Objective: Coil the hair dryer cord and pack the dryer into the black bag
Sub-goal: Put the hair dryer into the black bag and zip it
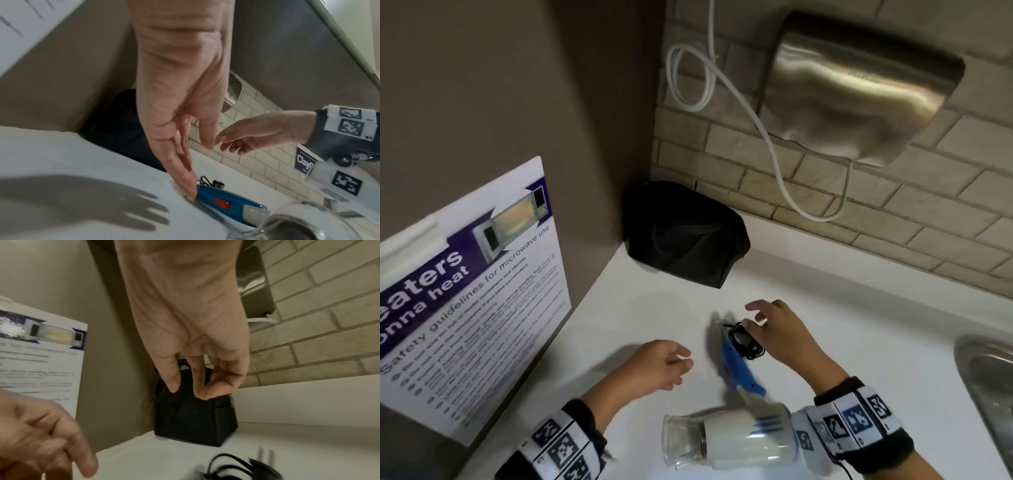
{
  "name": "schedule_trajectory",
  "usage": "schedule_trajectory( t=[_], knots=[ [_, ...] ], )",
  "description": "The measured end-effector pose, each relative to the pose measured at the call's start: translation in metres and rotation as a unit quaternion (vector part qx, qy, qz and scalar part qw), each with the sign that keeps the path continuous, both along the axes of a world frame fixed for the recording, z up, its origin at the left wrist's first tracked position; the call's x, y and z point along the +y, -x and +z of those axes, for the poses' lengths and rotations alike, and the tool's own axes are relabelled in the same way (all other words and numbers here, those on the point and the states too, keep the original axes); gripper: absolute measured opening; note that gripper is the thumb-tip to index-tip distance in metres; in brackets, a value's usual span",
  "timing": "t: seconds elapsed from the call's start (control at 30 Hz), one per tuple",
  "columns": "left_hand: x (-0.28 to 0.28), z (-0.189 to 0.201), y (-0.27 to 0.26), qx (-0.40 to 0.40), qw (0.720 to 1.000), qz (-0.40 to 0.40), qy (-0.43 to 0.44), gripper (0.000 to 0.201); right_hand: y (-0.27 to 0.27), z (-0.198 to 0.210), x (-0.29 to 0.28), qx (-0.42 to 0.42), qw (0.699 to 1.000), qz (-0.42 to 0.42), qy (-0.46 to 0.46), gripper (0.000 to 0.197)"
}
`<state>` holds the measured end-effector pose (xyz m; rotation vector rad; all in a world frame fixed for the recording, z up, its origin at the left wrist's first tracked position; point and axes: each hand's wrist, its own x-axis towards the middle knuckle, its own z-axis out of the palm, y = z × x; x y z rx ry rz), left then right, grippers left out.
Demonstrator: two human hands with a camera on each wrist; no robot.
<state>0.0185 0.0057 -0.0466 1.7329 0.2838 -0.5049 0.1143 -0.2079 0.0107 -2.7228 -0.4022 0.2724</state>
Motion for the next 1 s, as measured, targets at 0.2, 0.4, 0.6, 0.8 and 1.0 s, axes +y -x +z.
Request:
schedule_trajectory(
  t=[0.2,0.4,0.6,0.8,1.0],
  knots=[
    [0.032,-0.001,0.029,-0.05,0.997,0.025,-0.049,0.011,-0.042,0.028,0.051,-0.102,0.992,0.06,-0.043,0.053],
    [0.046,0.008,0.05,-0.11,0.985,0.042,-0.124,0.01,-0.103,0.023,0.085,-0.118,0.993,-0.011,-0.016,0.068],
    [0.051,0.023,0.059,-0.15,0.971,0.065,-0.175,0.022,-0.114,0.011,0.084,-0.166,0.986,-0.025,-0.022,0.035],
    [0.047,0.045,0.058,-0.273,0.916,0.069,-0.286,0.035,-0.082,0.023,0.066,-0.203,0.975,0.017,-0.088,0.026],
    [0.036,0.083,0.06,-0.44,0.819,0.074,-0.36,0.022,-0.039,0.024,0.051,-0.157,0.963,0.116,-0.185,0.018]
  ],
)
